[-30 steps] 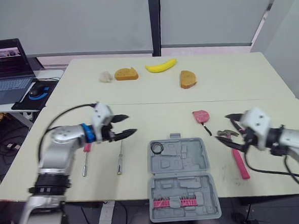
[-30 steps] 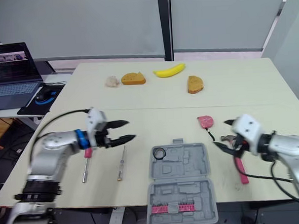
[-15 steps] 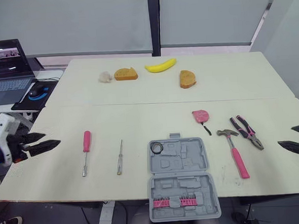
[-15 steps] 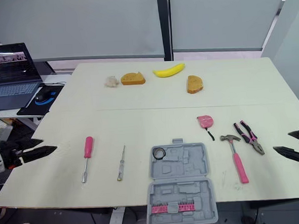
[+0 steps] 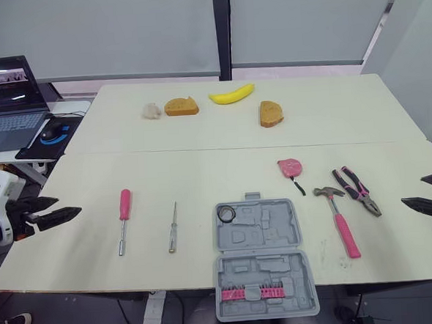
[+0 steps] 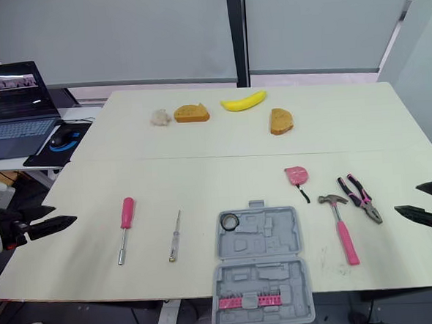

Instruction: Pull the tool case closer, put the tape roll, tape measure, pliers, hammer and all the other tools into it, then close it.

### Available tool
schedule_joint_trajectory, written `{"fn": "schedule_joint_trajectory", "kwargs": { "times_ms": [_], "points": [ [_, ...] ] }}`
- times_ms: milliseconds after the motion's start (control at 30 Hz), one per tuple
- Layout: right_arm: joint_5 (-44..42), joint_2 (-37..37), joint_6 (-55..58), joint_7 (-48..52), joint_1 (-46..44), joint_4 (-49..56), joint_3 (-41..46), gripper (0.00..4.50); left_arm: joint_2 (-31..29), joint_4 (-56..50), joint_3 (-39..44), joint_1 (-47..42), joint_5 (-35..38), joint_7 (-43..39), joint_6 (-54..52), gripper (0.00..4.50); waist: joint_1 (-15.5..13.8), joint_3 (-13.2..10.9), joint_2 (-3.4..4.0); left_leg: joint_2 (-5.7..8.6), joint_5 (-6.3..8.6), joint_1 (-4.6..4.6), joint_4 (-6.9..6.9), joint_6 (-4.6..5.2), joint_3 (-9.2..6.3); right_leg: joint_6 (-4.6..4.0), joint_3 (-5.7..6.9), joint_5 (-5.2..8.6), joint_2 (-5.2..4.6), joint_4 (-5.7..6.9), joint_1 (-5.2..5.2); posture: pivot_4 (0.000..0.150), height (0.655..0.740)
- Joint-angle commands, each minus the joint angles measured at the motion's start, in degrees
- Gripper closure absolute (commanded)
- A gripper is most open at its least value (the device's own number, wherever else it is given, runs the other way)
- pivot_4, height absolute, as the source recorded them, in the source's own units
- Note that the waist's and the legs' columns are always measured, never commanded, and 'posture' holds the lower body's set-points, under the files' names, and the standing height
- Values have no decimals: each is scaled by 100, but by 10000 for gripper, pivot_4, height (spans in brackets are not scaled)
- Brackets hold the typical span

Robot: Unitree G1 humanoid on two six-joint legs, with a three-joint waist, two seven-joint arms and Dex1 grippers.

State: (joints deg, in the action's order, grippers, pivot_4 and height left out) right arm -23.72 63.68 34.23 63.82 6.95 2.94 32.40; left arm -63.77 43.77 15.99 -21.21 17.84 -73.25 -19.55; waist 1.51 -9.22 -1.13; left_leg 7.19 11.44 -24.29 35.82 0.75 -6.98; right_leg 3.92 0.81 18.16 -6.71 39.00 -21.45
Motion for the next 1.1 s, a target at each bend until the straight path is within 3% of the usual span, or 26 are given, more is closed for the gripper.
{"fn": "schedule_joint_trajectory", "kwargs": {
  "times_ms": [33, 133, 233, 400, 667, 767, 867, 967, 1100],
  "points": [
    [-69, -135, -21, -292, -259, 431, -39, 0, 29, -603, 36, -148, 128, -18, -124, 562, -1, 0, 0, 0, 0, -1, 0, 0, -1, 0, 1, 0, 0, 0, 0, 1500, 7400],
    [-94, -313, 34, -524, -450, 690, -216, 0, 185, -1148, 10, -207, 239, 16, -369, 562, -2, 0, 0, 0, 0, -2, 2, 0, -1, 0, 1, 0, 0, 0, 0, 1500, 7400],
    [80, -877, -177, -983, -756, 1086, -1003, 0, 788, -2675, -404, -588, 577, 186, -931, 562, -26, 2, -4, 0, 0, -4, 5, 0, -1, 0, 1, 0, 0, 0, 2, 1500, 7400],
    [472, -1732, -274, -1678, -1540, 940, -2087, 0, 1622, -4187, -1004, -1062, 781, 566, -1316, 562, -44, 1, -7, 6, -2, -19, 20, -1, 0, 6, -1, -5, 0, 4, 8, 1500, 7400],
    [1085, -2763, -469, -2613, -2102, 292, -2879, 0, 2776, -5375, -1924, -1429, 638, 1186, -1159, 562, 17, 1, -7, 7, -18, -26, 20, -26, 7, 5, -6, -6, 4, 5, 12, 1500, 7400],
    [1360, -2987, -795, -2849, -2198, -47, -3080, 6333, 2929, -5474, -2211, -1372, 465, 1216, -913, 0, 21, 1, -6, 8, -18, -26, 22, -26, 7, 5, -7, -6, 4, 6, 12, 1500, 7400],
    [1719, -3195, -1119, -3200, -2398, -521, -3263, 16135, 3055, -5332, -2485, -1289, 213, 1259, -593, 0, 35, 1, -5, 6, -20, -22, 20, -27, 8, 5, -9, -6, 9, 8, 12, 1500, 7400],
    [1882, -3394, -1323, -3361, -2571, -890, -3343, 16135, 3268, -5163, -2627, -1332, 62, 1401, -409, 0, 22, 1, -5, 4, -22, -20, 20, -30, 6, 5, -7, -6, 12, 12, 13, 1500, 7400],
    [1873, -3631, -1365, -3445, -2705, -1148, -3330, 24472, 3452, -5066, -2725, -1370, -25, 1467, -328, 0, 18, 1, -5, 6, -22, -20, 21, -31, 4, 5, -8, -6, 15, 11, 14, 1500, 7400]
  ]
}}
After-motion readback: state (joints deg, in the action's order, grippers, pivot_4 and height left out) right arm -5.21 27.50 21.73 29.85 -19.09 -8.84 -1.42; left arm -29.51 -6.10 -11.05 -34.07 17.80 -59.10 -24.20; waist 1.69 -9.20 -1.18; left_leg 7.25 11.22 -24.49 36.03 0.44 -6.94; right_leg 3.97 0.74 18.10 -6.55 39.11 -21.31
